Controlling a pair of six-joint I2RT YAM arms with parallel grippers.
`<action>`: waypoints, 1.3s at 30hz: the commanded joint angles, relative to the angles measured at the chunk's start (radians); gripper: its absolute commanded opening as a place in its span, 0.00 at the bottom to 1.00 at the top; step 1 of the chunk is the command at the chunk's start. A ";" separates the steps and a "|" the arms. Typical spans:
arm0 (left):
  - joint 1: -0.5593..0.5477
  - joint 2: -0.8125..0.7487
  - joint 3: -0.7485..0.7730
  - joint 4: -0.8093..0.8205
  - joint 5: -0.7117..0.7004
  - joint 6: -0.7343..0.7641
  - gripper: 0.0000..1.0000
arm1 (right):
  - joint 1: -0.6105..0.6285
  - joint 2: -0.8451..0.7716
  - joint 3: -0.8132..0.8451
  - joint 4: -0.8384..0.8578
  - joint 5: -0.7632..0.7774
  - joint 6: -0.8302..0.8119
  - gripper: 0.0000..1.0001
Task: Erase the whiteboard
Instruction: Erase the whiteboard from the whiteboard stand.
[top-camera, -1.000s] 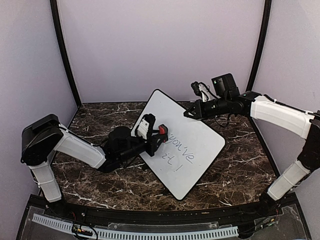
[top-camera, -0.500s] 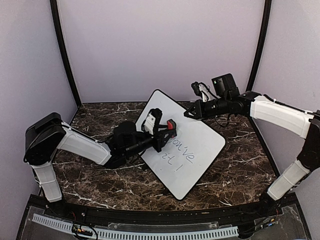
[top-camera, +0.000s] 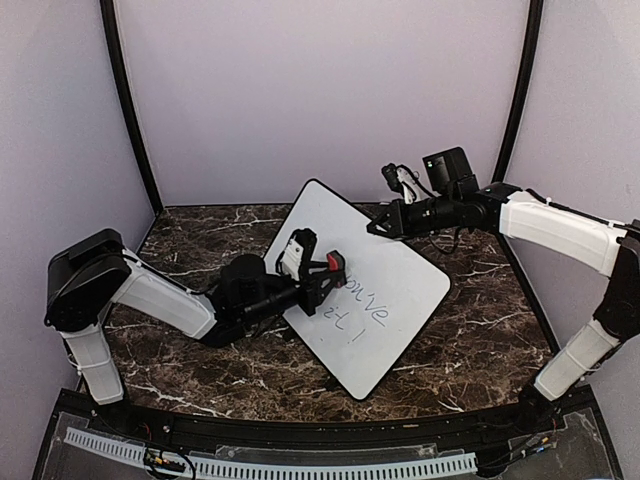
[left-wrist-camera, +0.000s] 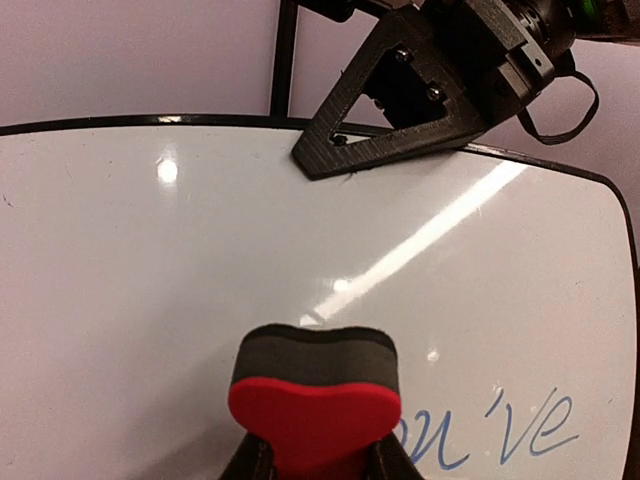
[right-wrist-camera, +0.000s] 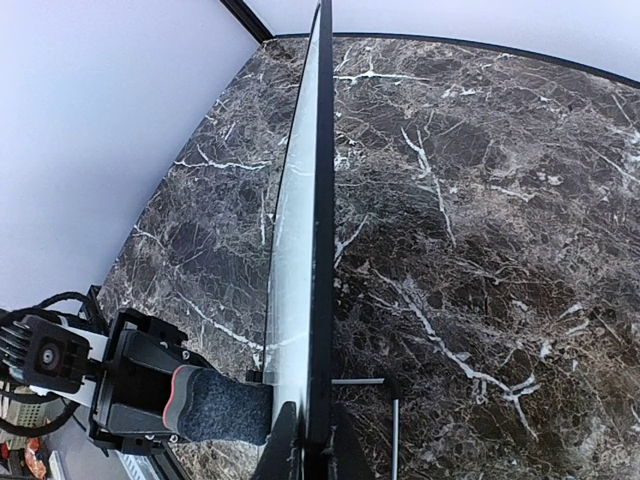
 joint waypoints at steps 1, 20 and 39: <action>-0.008 0.020 -0.094 -0.163 -0.015 -0.027 0.00 | 0.074 0.052 -0.042 0.065 -0.053 -0.181 0.00; 0.064 -0.040 -0.037 -0.215 -0.117 0.030 0.00 | 0.074 0.048 -0.042 0.066 -0.059 -0.180 0.00; 0.035 0.026 -0.113 -0.140 -0.064 -0.025 0.00 | 0.073 0.057 -0.041 0.066 -0.056 -0.183 0.00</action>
